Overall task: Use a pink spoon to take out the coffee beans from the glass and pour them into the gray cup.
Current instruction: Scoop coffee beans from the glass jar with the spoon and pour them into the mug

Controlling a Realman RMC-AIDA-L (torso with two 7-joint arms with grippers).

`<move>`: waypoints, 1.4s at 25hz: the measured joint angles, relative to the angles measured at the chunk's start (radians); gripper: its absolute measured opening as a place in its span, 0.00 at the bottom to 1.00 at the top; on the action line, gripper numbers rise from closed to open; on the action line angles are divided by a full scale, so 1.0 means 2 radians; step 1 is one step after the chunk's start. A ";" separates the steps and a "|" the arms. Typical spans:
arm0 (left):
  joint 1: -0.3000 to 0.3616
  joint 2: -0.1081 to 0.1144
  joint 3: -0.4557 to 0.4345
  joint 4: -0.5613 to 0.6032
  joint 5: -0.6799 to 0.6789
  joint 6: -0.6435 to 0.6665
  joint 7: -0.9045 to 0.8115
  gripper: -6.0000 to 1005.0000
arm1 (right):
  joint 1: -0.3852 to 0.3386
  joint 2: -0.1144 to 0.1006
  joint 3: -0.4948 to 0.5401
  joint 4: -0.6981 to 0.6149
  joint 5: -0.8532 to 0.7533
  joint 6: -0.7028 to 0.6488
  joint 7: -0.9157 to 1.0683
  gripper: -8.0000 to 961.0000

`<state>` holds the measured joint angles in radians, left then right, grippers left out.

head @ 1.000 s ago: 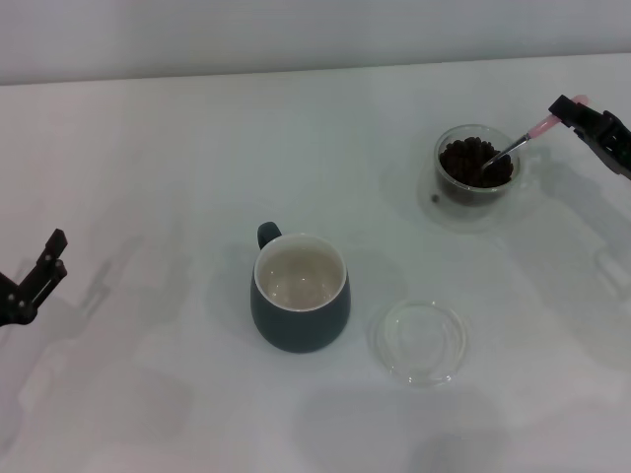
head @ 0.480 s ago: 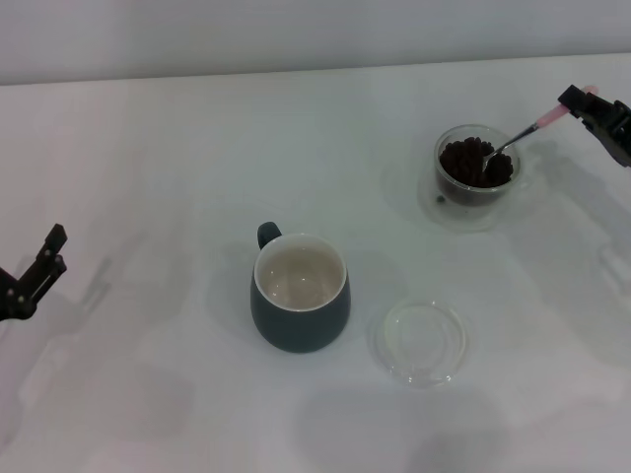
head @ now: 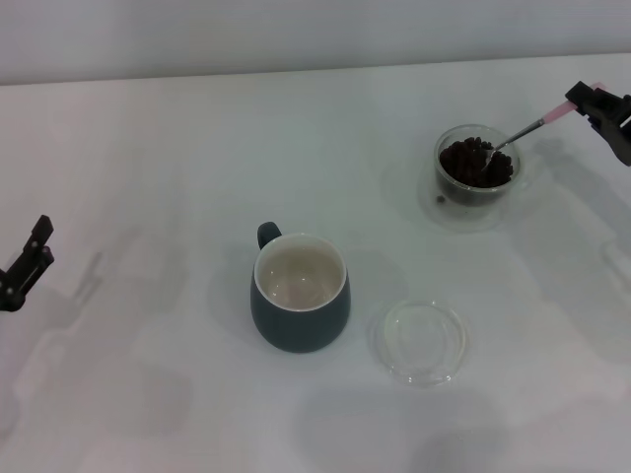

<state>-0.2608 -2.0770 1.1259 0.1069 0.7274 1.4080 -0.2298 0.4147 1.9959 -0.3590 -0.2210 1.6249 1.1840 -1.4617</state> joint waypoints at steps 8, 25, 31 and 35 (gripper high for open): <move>0.000 0.000 0.000 -0.001 -0.008 0.000 0.008 0.79 | -0.004 -0.005 0.000 -0.001 0.001 -0.004 0.029 0.17; 0.001 -0.001 0.000 -0.004 -0.008 0.000 0.010 0.79 | -0.006 -0.005 -0.004 0.000 -0.001 0.030 0.068 0.18; 0.001 -0.002 0.001 -0.004 -0.008 0.000 0.010 0.79 | -0.006 0.000 -0.013 0.000 -0.005 0.060 0.068 0.18; 0.001 -0.002 0.002 -0.004 -0.008 0.000 0.010 0.79 | -0.003 0.003 -0.026 0.003 -0.006 0.070 0.068 0.18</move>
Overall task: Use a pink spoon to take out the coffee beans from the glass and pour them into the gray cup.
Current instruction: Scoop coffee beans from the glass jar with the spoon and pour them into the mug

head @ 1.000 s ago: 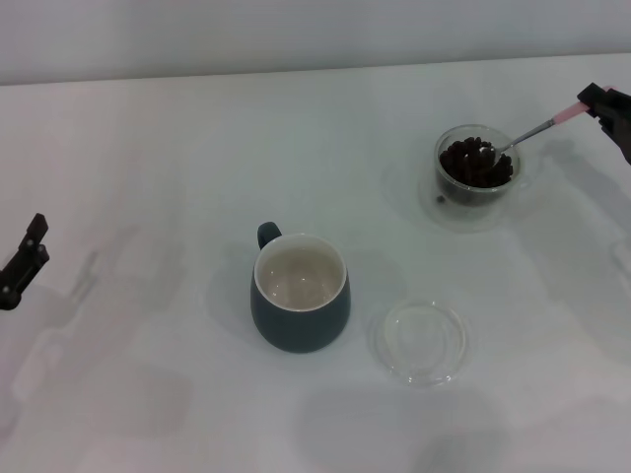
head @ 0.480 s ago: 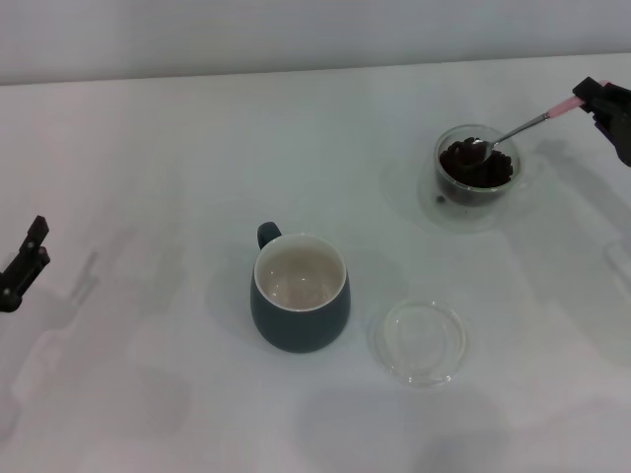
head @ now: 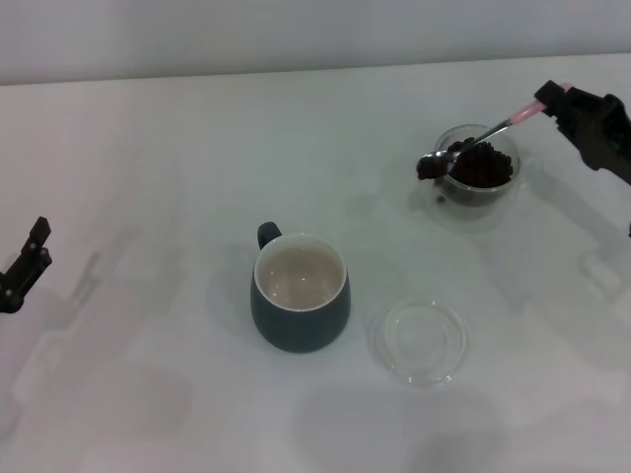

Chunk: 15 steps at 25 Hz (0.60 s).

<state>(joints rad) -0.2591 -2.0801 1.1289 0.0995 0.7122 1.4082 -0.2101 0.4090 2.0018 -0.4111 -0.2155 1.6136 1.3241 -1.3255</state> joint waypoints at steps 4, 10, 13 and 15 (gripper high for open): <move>0.000 0.000 0.001 0.000 0.001 0.000 0.000 0.79 | 0.003 0.002 -0.010 0.006 0.000 0.008 0.000 0.18; 0.003 -0.001 0.002 0.000 0.001 0.000 0.000 0.79 | 0.011 0.004 -0.032 0.017 0.000 0.016 0.000 0.18; 0.003 -0.001 0.002 0.000 0.003 0.000 0.000 0.79 | 0.017 0.004 -0.041 0.026 0.000 0.023 -0.003 0.18; 0.004 -0.001 0.002 0.000 0.004 0.000 0.000 0.79 | 0.023 0.005 -0.049 0.033 0.000 0.028 -0.004 0.18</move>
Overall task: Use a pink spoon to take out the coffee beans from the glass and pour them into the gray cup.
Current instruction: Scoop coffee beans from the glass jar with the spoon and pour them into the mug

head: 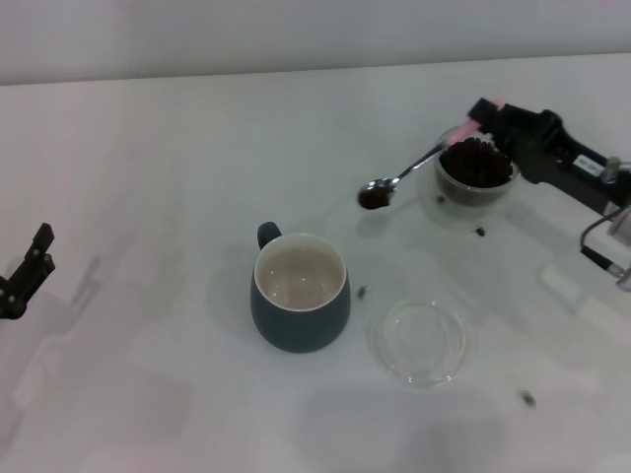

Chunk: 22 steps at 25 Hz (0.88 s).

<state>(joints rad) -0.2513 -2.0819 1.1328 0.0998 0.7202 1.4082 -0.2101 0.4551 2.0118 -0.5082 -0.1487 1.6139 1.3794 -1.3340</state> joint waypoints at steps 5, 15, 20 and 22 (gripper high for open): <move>0.001 -0.001 0.000 0.000 0.001 0.000 0.000 0.79 | 0.015 0.006 -0.022 0.013 0.000 0.006 -0.003 0.18; 0.001 -0.001 0.000 -0.001 0.001 0.001 0.000 0.79 | 0.040 0.008 -0.043 0.051 0.000 0.017 -0.035 0.18; 0.001 -0.001 0.001 -0.001 0.002 0.001 0.000 0.79 | 0.046 0.008 -0.050 0.052 -0.001 0.033 -0.085 0.18; 0.001 -0.001 0.001 -0.001 0.002 0.000 0.000 0.79 | 0.047 0.008 -0.051 0.050 -0.001 0.042 -0.111 0.18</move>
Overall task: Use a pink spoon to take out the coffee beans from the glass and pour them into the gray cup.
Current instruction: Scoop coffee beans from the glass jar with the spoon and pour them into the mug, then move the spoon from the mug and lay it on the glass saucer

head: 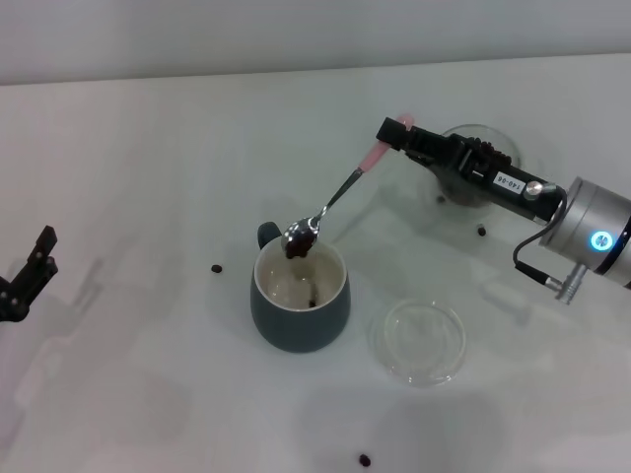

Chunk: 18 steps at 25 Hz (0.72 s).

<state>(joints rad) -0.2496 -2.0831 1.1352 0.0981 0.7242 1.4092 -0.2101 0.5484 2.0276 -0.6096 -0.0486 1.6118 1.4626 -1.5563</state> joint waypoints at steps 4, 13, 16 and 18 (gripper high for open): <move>0.001 0.000 0.000 -0.001 0.000 0.000 0.000 0.79 | 0.001 -0.001 -0.009 -0.001 0.000 0.015 -0.053 0.18; 0.000 0.001 0.000 -0.005 0.000 -0.001 0.002 0.79 | 0.003 -0.001 -0.023 -0.001 0.000 0.044 -0.124 0.18; -0.001 0.001 0.000 -0.005 0.000 -0.001 0.002 0.79 | 0.003 -0.001 -0.026 -0.001 0.001 0.049 -0.126 0.18; -0.001 0.001 0.000 -0.005 0.000 -0.001 0.002 0.79 | 0.003 -0.002 -0.025 -0.001 0.003 0.058 -0.121 0.18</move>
<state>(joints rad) -0.2523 -2.0816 1.1351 0.0873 0.7240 1.4080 -0.2061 0.5535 2.0228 -0.6592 -0.0502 1.6170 1.5795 -1.7981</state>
